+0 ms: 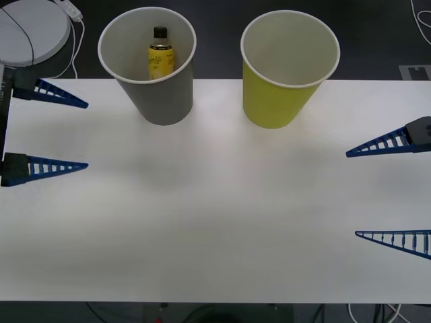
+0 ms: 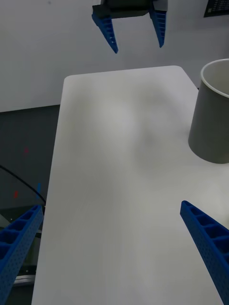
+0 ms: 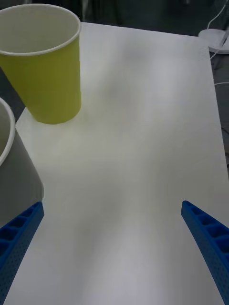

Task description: Put the can into the green bin and the plastic bottle into the gray bin

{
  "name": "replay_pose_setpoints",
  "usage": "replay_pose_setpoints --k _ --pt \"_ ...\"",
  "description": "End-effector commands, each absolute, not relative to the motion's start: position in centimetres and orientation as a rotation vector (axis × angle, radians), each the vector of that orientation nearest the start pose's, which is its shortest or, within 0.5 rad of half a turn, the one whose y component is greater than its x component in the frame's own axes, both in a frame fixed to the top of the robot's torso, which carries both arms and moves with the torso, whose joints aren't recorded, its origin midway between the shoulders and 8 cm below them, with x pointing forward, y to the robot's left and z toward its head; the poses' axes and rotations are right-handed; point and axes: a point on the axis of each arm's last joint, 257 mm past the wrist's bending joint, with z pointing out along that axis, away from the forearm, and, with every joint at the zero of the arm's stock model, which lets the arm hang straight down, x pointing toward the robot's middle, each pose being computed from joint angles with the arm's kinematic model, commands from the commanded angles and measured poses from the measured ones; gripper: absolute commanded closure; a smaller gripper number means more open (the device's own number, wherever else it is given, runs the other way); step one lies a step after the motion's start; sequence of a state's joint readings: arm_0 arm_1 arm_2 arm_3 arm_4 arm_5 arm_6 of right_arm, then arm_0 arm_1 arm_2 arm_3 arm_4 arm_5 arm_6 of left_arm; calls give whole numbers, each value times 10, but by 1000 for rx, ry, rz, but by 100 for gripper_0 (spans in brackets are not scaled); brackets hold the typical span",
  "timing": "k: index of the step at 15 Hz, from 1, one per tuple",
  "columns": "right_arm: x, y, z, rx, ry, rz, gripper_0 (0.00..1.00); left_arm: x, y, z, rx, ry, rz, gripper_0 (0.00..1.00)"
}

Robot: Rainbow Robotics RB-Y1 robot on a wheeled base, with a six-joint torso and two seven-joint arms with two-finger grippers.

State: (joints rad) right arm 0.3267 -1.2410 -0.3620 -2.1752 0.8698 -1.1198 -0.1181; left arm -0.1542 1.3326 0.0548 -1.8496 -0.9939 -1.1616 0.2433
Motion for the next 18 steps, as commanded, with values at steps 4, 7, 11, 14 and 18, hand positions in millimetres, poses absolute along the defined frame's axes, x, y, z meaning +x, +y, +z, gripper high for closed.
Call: replay_pose_setpoints --k 4,7,11,14,18 --pt "284 -202 -70 -1550 1384 564 0 348 253 -69 1641 1504 -460 0" --pt "284 -202 -70 -1550 1384 564 0 339 257 -77 1681 1479 -455 0" --pt "284 -202 -70 -1550 1384 564 0 328 255 -80 1722 1452 -480 0" --pt "284 -202 -70 -1550 1384 564 0 322 252 -79 1726 1433 -486 0" --pt "284 -202 -70 -1550 1384 564 0 322 252 -79 1711 1436 -481 0"
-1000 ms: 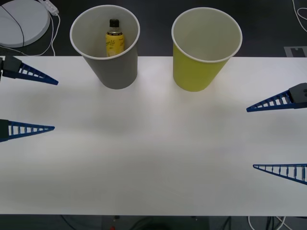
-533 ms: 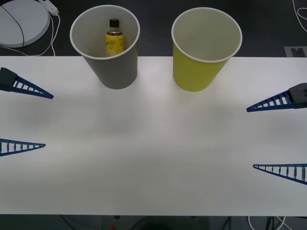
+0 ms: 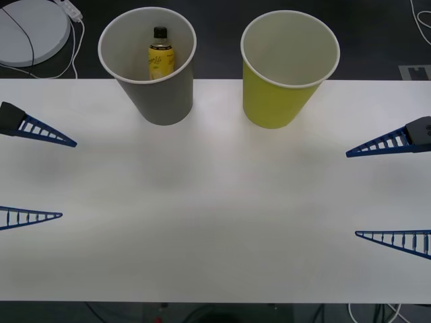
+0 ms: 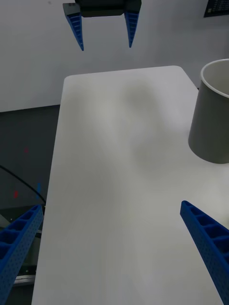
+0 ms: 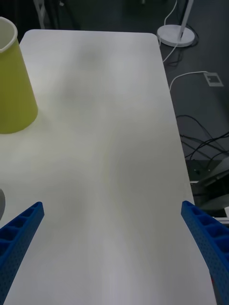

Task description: Put the can into the green bin and the plastic bottle into the gray bin

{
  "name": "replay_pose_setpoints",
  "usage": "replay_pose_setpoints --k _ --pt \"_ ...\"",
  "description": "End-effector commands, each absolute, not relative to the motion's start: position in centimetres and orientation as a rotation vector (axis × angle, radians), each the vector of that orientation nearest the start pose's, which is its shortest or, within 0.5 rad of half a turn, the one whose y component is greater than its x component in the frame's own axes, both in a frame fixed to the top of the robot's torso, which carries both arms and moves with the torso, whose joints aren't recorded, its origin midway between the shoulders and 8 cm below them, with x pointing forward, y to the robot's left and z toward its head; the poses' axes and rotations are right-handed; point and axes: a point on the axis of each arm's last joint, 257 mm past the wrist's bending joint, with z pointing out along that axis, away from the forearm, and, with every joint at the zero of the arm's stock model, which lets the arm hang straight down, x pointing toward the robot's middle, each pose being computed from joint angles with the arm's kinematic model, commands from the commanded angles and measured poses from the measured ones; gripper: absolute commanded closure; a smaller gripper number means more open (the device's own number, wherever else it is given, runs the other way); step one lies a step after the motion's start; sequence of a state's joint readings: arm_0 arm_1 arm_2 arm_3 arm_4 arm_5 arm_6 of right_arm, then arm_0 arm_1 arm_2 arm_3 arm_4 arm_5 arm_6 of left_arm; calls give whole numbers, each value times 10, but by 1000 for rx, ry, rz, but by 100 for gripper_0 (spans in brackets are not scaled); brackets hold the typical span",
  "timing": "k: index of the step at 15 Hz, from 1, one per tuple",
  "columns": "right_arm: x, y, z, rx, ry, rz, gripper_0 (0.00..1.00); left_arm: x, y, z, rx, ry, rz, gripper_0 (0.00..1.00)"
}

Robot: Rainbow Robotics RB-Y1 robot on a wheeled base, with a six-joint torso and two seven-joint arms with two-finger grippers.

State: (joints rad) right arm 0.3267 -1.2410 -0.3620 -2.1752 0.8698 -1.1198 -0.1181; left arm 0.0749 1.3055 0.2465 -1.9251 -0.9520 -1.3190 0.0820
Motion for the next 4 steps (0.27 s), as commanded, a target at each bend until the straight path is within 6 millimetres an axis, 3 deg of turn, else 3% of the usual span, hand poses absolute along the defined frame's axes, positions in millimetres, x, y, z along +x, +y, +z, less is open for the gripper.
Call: replay_pose_setpoints --k 1,4 --pt "284 -202 -70 -1550 1384 564 0 323 252 -79 1706 1440 -482 0" --pt "284 -202 -70 -1550 1384 564 0 324 252 -79 1703 1439 -481 0"
